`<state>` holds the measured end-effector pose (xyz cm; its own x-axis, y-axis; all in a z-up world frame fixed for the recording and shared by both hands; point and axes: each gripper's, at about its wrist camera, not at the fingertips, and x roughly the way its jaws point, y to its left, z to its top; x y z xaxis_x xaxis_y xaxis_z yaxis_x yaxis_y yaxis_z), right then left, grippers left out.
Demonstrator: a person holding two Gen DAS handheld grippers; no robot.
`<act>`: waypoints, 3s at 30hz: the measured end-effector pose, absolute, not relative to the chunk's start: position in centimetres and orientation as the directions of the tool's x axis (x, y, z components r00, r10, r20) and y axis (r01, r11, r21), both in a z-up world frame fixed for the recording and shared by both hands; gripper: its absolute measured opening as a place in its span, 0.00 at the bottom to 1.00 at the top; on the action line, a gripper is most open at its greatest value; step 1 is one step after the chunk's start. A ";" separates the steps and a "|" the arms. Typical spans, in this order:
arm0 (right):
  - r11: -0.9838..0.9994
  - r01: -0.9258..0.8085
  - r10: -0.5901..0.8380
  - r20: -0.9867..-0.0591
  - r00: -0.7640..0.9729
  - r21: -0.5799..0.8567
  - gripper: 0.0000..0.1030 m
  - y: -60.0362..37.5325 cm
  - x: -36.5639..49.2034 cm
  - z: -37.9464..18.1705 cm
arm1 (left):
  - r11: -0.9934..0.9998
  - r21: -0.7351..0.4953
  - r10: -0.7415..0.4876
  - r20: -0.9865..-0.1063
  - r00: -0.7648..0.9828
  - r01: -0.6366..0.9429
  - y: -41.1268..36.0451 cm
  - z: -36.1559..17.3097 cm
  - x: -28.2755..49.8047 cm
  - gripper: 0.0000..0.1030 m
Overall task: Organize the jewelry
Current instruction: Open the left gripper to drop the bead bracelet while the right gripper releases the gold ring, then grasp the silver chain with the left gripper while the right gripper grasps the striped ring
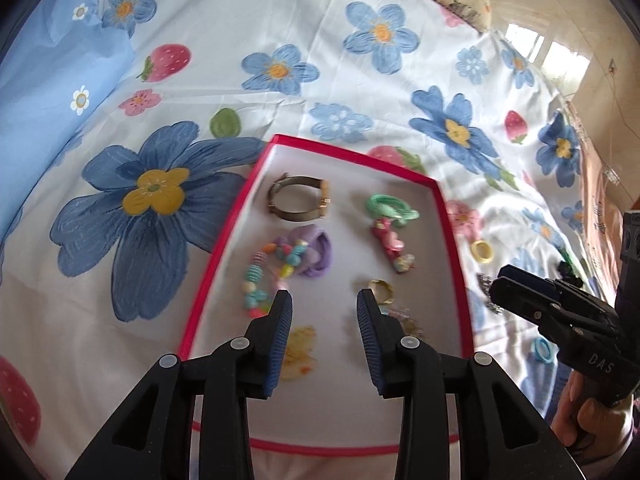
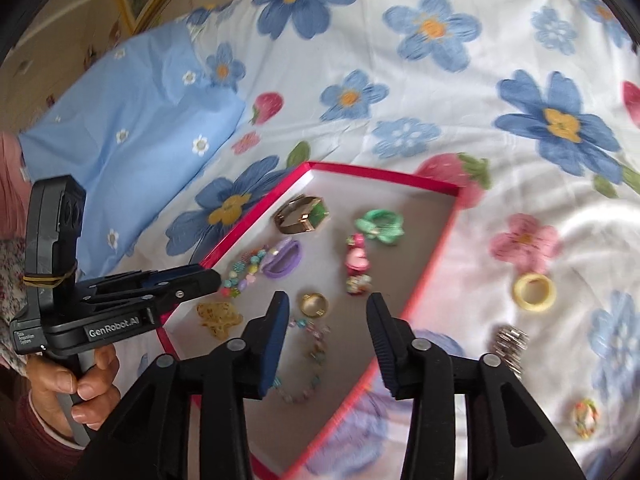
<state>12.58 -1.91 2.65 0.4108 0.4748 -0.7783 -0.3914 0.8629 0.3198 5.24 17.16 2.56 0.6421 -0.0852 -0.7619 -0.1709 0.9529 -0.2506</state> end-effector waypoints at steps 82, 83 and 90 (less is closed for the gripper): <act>0.959 -0.069 0.274 -0.841 0.466 0.274 0.06 -20.8 9.6 -0.7 | 0.964 -0.153 -0.243 -0.845 0.476 0.220 -2.7 -3.4 18.4 0.11; 0.958 -0.071 0.278 -0.837 0.471 0.278 0.06 -20.7 9.6 -0.4 | 0.960 -0.172 -0.260 -0.837 0.481 0.220 -2.4 -2.9 17.9 0.11; 0.943 -0.081 0.317 -0.801 0.508 0.322 0.06 -20.1 9.0 1.8 | 0.944 -0.241 -0.325 -0.784 0.528 0.224 0.1 0.1 14.4 0.11</act>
<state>8.96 -20.13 1.82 0.5076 0.3172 -0.8011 -0.0808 0.9432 0.3223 14.45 0.05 0.11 0.5284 -0.3253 -0.7842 0.2244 0.9443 -0.2405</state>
